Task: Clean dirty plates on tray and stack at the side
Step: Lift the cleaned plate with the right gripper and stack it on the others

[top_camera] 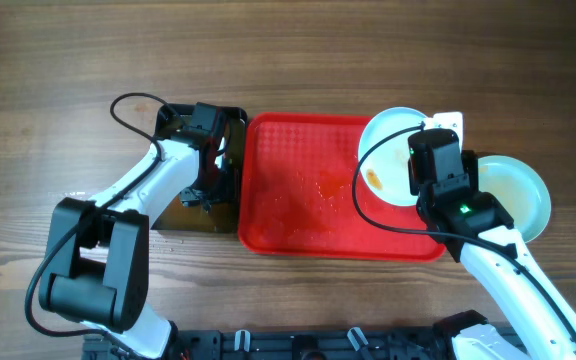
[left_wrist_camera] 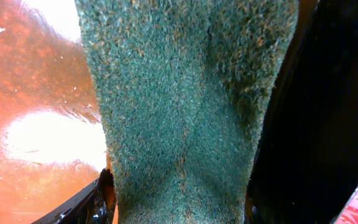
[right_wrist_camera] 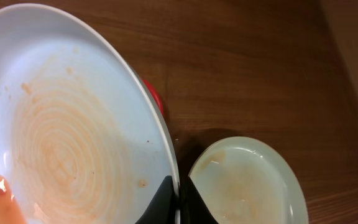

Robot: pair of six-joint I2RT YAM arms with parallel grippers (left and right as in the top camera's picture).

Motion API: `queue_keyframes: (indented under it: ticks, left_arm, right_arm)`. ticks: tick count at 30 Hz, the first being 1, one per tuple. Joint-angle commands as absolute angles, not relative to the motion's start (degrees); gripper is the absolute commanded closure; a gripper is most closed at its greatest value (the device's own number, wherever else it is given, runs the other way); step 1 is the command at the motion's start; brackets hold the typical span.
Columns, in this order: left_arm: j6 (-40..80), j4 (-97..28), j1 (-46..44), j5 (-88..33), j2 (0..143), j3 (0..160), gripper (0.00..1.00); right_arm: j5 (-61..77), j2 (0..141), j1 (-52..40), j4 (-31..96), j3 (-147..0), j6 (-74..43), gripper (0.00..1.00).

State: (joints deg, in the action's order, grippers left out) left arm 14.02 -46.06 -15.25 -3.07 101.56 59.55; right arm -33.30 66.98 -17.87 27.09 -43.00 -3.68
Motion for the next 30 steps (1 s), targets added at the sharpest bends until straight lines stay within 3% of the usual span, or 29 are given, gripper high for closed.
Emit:
queue_keyframes:
  ticks: [1,10,19,21,25,30]
  left_arm:
    - [13.9,-45.5,-14.9,-3.0,100.5,60.2,0.37]
    - [13.9,-45.3,-14.9,-3.0,100.5,60.2,0.37]
    - [13.9,-45.3,-14.9,-3.0,100.5,60.2,0.37]
    - [13.9,-45.3,-14.9,-3.0,100.5,60.2,0.37]
    - [13.9,-45.3,-14.9,-3.0,100.5,60.2,0.37]
    - [13.9,-45.3,-14.9,-3.0,100.5,60.2,0.37]
  right_arm:
    - [-37.8,66.0,-19.2,25.8,-45.7,1.6,0.96]
    - [-54.5,66.2,-30.4,15.2,-45.8,25.2,0.96]
    - [-57.0,66.2,-32.0,11.2,-45.8,28.2,0.96]
    - [-56.9,66.2,-31.9,11.2,-45.8,24.5,0.96]
    - [-50.1,66.6,-29.2,16.2,-45.8,4.8,0.96]
    - [-34.6,68.4,-18.5,26.4,-45.7,-19.0,0.96]
